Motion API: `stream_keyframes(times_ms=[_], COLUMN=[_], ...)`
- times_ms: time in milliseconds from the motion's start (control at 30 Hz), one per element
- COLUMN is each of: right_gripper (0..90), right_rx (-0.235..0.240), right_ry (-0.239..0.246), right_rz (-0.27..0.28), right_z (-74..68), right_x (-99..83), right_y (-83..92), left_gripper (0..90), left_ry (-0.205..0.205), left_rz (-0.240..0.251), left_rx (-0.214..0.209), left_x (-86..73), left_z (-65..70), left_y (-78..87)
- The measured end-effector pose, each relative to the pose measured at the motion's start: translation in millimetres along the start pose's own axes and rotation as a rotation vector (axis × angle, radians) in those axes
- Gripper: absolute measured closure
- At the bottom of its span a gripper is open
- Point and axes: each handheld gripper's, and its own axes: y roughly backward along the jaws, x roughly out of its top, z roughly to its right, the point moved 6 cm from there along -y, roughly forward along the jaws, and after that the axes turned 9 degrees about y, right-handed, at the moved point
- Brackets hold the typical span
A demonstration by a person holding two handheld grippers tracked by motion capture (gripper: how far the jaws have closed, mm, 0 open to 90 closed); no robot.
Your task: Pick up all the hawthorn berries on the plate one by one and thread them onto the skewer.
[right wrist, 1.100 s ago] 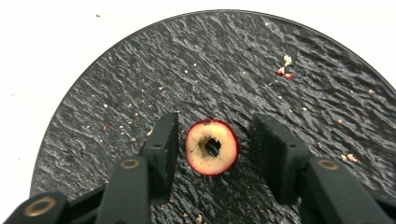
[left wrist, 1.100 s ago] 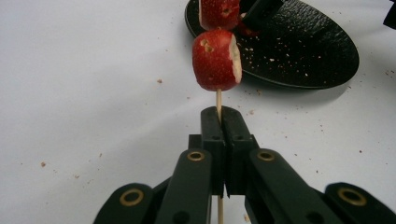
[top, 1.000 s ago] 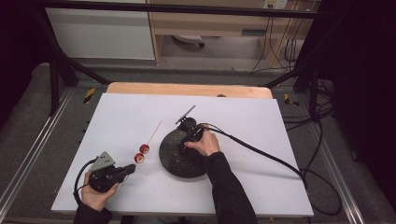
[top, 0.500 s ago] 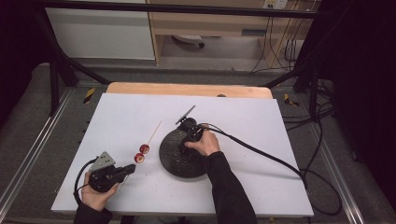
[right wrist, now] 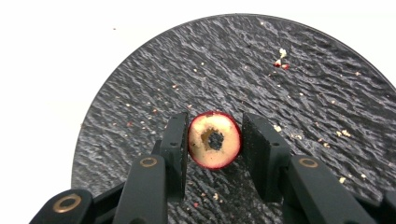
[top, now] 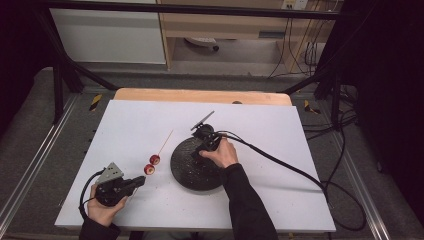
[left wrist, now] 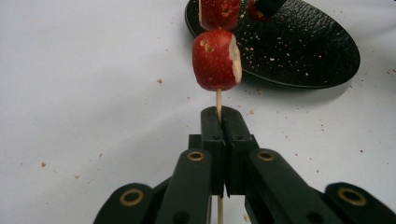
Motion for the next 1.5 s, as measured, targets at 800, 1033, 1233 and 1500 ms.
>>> stream_keyframes(times_ms=[800, 1033, 1233, 1500], right_gripper=[63.1, 63.1, 63.1, 63.1], right_rx=[0.013, 0.018, 0.040, 0.065], right_ry=[-0.116, -0.145, -0.186, -0.261], right_rz=[0.234, 0.327, 0.438, 0.574], right_z=[-4.1, -6.9, -9.2, -9.0], right_x=[-35.9, -48.3, -56.8, -68.9], right_y=[35.6, 40.3, 45.7, 48.2], left_gripper=[88.6, 88.6, 88.6, 88.5], left_ry=[-0.018, -0.020, -0.021, -0.023], left_rz=[-0.007, -0.009, -0.008, 0.000], left_rx=[-0.009, -0.009, -0.012, -0.015], left_x=[-0.7, -0.7, -1.0, -1.0], left_z=[8.0, 9.9, 14.1, 20.5], left_y=[-3.4, -4.4, -7.2, -10.9])
